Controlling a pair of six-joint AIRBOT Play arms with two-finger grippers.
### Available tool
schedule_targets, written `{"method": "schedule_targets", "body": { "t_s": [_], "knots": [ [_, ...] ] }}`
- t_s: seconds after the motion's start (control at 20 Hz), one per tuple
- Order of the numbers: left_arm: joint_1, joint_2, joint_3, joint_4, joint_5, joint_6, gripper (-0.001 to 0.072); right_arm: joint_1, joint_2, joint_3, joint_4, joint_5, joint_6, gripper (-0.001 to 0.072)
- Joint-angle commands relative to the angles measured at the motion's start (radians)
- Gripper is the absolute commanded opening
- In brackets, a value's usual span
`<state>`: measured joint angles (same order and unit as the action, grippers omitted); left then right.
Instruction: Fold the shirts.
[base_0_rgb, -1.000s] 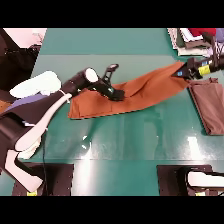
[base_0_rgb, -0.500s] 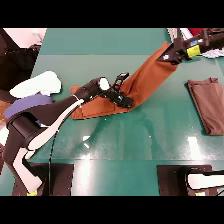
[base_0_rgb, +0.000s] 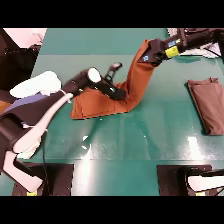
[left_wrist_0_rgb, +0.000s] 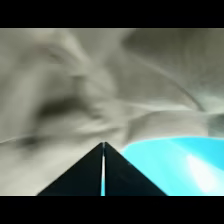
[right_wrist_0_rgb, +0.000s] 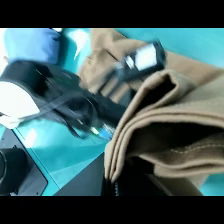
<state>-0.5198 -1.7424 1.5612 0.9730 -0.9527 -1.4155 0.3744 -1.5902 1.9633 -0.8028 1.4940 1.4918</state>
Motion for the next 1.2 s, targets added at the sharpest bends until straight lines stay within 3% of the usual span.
{"method": "schedule_targets", "body": {
  "t_s": [0.0, 0.25, 0.4, 0.45, 0.5, 0.55, 0.65, 0.7, 0.75, 0.9, 1.05, 1.15],
  "knots": [
    [0.129, 0.133, 0.0, 0.137, -0.106, 0.002, 0.0028, 0.074, -0.009, 0.002, 0.002, -0.093, -0.003, 0.0015],
    [0.377, 0.348, 0.0, 0.283, -0.153, 0.002, 0.0029, 0.244, -0.137, 0.002, 0.242, -0.286, -0.157, 0.0021],
    [0.496, 0.432, 0.0, 0.285, -0.153, 0.002, 0.0029, 0.374, -0.245, 0.002, 0.309, -0.44, -0.285, 0.0138],
    [0.52, 0.444, 0.001, 0.284, -0.156, 0.002, 0.0029, 0.407, -0.275, 0.002, 0.326, -0.465, -0.328, 0.0284],
    [0.542, 0.455, 0.0, 0.284, -0.163, 0.001, 0.0029, 0.435, -0.302, 0.002, 0.338, -0.484, -0.359, 0.0513],
    [0.555, 0.457, 0.0, 0.284, -0.175, 0.002, 0.0029, 0.447, -0.319, 0.002, 0.338, -0.482, -0.359, 0.0594],
    [0.558, 0.457, 0.0, 0.286, -0.201, 0.002, 0.0029, 0.43, -0.329, 0.002, 0.333, -0.407, -0.359, 0.0572],
    [0.558, 0.457, 0.0, 0.282, -0.209, 0.002, 0.0029, 0.401, -0.325, 0.002, 0.328, -0.352, -0.355, 0.0506],
    [0.558, 0.457, 0.0, 0.279, -0.211, 0.002, 0.0029, 0.365, -0.32, 0.001, 0.327, -0.288, -0.355, 0.0487],
    [0.558, 0.457, 0.0, 0.279, -0.233, 0.002, 0.0029, 0.233, -0.273, -0.066, 0.226, -0.13, -0.3, 0.0485],
    [0.558, 0.457, 0.0, 0.277, -0.261, 0.002, 0.0029, 0.098, -0.162, -0.274, 0.047, -0.112, -0.253, 0.0478],
    [0.558, 0.457, 0.0, 0.275, -0.262, 0.002, 0.0029, 0.01, -0.095, -0.425, 0.035, -0.175, -0.25, 0.0478]
  ]
}}
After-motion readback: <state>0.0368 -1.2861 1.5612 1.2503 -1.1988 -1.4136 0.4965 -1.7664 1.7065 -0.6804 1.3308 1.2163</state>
